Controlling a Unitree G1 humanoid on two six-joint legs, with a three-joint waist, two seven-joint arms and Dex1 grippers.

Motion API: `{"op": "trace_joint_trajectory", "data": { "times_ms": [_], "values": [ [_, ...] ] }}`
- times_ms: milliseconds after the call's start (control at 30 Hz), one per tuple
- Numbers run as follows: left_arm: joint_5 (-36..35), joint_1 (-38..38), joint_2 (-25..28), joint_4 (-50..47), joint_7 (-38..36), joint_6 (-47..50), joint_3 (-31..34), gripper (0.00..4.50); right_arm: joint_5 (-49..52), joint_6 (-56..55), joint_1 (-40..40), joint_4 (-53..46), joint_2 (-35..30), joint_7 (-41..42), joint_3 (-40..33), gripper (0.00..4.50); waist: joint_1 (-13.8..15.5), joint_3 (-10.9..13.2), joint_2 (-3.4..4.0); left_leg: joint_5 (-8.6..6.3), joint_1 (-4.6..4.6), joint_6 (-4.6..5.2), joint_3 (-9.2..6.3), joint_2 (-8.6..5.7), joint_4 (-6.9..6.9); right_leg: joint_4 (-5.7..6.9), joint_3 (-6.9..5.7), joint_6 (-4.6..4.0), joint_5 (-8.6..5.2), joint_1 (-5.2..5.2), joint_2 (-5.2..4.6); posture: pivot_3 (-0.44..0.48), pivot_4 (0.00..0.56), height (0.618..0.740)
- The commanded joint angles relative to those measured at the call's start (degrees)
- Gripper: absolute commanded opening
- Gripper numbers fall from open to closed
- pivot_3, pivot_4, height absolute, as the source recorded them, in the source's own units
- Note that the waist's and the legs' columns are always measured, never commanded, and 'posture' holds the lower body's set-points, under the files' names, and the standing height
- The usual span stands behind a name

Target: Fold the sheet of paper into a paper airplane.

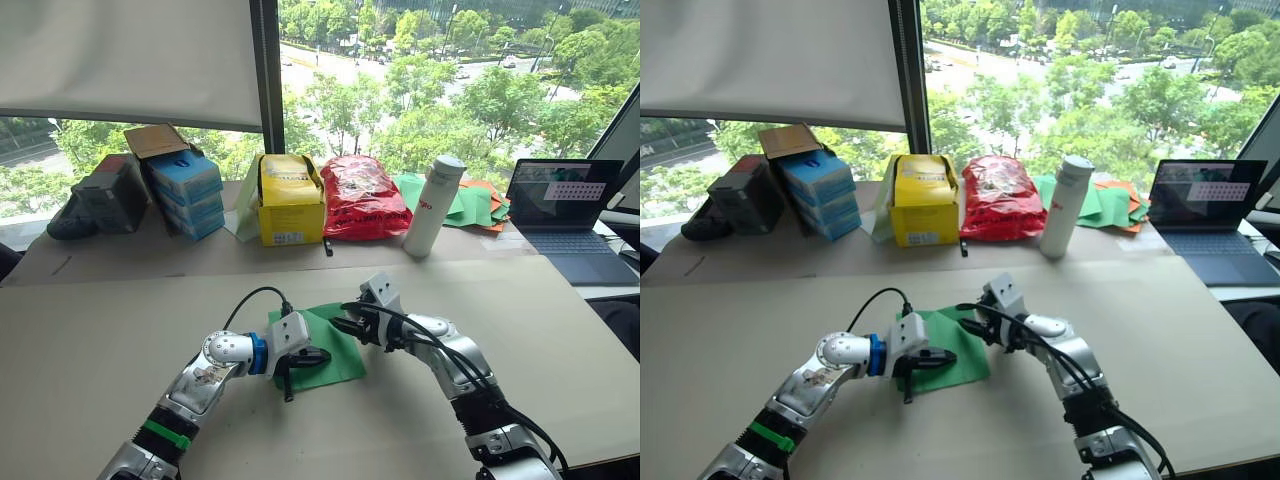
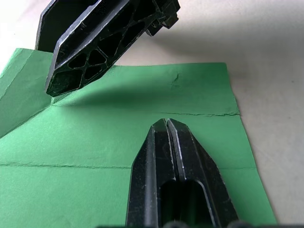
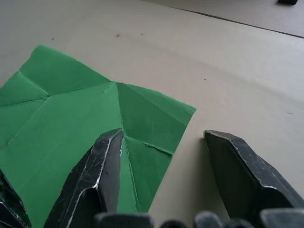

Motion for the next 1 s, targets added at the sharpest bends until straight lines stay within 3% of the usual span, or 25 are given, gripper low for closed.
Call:
{"op": "trace_joint_trajectory", "data": {
  "times_ms": [33,233,567,700,1000],
  "values": [
    [1.48,1.4,0.99,0.99,-0.55,0.59,-0.98,0.0,0.75,0.17,0.51,-1.66,0.81,-0.68,-0.42,2.14,-0.03,0.0,0.0,0.0,0.01,0.0,0.0,0.0,0.0,0.0,0.0,0.0,0.0,0.0,0.0,0.0,0.15,0.74],
    [1.68,1.54,1.22,0.94,-0.59,0.66,-0.95,0.0,1.0,-1.03,0.39,-1.79,1.32,-1.07,-1.14,0.09,-0.02,0.0,0.0,0.0,0.0,0.0,0.0,0.0,0.0,0.0,0.0,0.0,0.0,-0.01,0.0,0.0,0.15,0.74],
    [-1.05,2.67,2.39,-2.58,0.32,4.11,2.87,0.0,0.01,-9.82,7.56,-11.8,1.11,0.42,0.63,0.02,-0.03,0.0,0.0,-0.01,0.0,0.01,0.0,0.01,-0.01,0.0,0.01,0.0,0.0,-0.01,0.01,0.0,0.15,0.74],
    [-5.56,3.89,3.96,-8.15,0.52,9.51,7.37,0.0,-4.71,-17.04,12.93,-18.61,-1.35,-0.26,4.6,0.02,-0.11,0.01,0.0,-0.01,-0.08,0.01,-0.01,0.02,-0.01,-0.01,0.02,0.01,-0.01,-0.09,0.01,0.0,0.15,0.74],
    [-7.06,7.59,7.87,-10.86,0.71,13.37,10.29,0.0,-21.19,-29.83,16.8,-19.67,-5.94,-5.79,13.32,0.02,0.07,0.02,0.0,0.08,-0.08,-0.14,0.01,-0.01,0.01,-0.01,-0.03,0.02,-0.03,-0.11,0.08,0.0,0.15,0.74]
  ]
}}
